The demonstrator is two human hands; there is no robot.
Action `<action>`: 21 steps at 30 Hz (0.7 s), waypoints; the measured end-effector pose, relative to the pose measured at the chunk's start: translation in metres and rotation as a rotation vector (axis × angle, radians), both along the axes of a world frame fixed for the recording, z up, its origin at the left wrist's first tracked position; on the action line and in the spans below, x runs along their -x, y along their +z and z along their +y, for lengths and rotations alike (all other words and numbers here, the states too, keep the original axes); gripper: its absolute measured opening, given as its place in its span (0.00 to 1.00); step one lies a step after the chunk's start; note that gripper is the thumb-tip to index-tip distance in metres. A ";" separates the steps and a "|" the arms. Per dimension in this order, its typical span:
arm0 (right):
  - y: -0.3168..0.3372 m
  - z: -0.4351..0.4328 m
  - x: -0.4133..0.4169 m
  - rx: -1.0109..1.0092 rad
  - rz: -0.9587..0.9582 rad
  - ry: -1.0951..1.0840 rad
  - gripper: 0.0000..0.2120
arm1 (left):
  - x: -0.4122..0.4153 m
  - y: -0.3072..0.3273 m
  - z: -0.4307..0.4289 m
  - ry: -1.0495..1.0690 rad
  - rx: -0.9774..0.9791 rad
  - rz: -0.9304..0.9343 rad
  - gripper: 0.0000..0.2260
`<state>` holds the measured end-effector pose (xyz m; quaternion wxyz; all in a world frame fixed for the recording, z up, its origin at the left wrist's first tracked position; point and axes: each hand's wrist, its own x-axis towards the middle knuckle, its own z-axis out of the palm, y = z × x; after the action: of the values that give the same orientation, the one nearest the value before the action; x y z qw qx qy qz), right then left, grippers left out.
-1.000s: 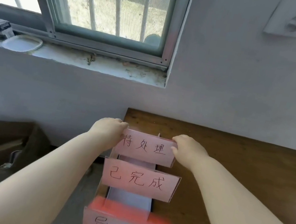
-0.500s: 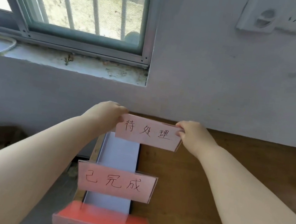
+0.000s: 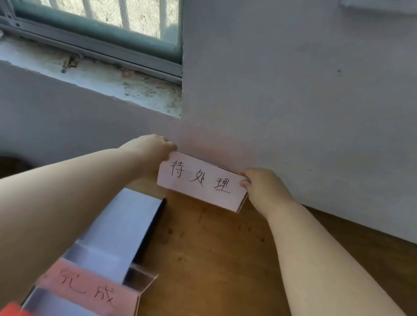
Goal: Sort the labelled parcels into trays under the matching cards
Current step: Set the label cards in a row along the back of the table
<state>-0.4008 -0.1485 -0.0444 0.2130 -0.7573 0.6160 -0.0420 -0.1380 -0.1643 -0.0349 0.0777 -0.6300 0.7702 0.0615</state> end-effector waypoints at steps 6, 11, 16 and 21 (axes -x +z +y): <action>-0.033 -0.022 -0.005 -0.100 0.084 0.080 0.16 | 0.008 -0.029 -0.010 0.051 -0.077 -0.051 0.19; -0.039 -0.033 -0.004 -0.109 0.048 0.065 0.21 | 0.003 -0.039 -0.014 0.090 -0.070 -0.062 0.22; -0.040 -0.024 -0.007 -0.109 0.053 0.049 0.22 | 0.009 -0.028 -0.011 0.081 -0.067 -0.081 0.25; -0.022 0.000 -0.013 0.007 0.029 0.036 0.27 | -0.001 0.002 0.010 0.045 0.019 -0.101 0.27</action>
<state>-0.3878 -0.1483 -0.0669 0.2021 -0.7696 0.6050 -0.0290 -0.1368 -0.1547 -0.0329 0.1092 -0.6500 0.7516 0.0241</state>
